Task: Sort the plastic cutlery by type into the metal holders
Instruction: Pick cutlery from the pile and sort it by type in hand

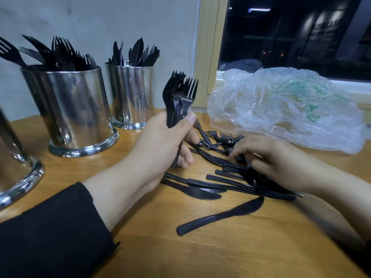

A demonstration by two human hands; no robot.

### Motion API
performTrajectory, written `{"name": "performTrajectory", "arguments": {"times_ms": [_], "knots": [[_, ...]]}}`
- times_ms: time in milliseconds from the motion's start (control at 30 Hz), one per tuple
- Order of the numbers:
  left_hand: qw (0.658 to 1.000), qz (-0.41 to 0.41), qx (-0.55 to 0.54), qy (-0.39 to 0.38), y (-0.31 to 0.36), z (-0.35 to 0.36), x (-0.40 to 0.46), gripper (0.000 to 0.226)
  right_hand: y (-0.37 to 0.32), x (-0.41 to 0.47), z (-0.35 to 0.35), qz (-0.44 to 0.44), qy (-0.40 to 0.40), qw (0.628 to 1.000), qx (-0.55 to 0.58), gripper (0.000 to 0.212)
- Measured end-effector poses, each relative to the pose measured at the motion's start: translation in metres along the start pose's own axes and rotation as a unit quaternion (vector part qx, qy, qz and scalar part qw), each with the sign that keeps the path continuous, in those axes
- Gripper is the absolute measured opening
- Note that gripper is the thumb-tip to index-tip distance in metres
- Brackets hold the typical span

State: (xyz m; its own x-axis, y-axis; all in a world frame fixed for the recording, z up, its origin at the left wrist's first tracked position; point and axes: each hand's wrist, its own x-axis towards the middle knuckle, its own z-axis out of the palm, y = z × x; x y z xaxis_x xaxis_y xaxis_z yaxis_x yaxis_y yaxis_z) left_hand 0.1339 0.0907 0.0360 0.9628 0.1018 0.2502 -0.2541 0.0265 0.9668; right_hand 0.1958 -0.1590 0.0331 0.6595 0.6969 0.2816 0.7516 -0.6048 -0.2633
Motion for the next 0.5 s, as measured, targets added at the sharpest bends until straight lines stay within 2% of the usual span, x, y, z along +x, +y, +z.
{"name": "performTrajectory", "arguments": {"times_ms": [133,267,367,500], "knots": [[0.999,0.003,0.044,-0.012,-0.002,0.0,-0.001,0.015,0.012,-0.017,-0.008,0.007,-0.066,0.998,-0.009,0.055],[0.999,-0.015,0.045,0.02,-0.004,-0.001,0.0,0.031,0.014,-0.017,-0.006,0.01,-0.11,0.994,-0.024,0.054],[0.998,-0.023,0.05,0.044,-0.005,-0.001,0.001,0.041,0.016,-0.017,-0.004,0.003,-0.105,0.994,-0.025,0.05],[0.997,-0.039,0.052,0.03,-0.005,-0.001,0.001,0.031,0.02,-0.017,0.001,-0.002,-0.086,0.996,-0.033,0.048]]}}
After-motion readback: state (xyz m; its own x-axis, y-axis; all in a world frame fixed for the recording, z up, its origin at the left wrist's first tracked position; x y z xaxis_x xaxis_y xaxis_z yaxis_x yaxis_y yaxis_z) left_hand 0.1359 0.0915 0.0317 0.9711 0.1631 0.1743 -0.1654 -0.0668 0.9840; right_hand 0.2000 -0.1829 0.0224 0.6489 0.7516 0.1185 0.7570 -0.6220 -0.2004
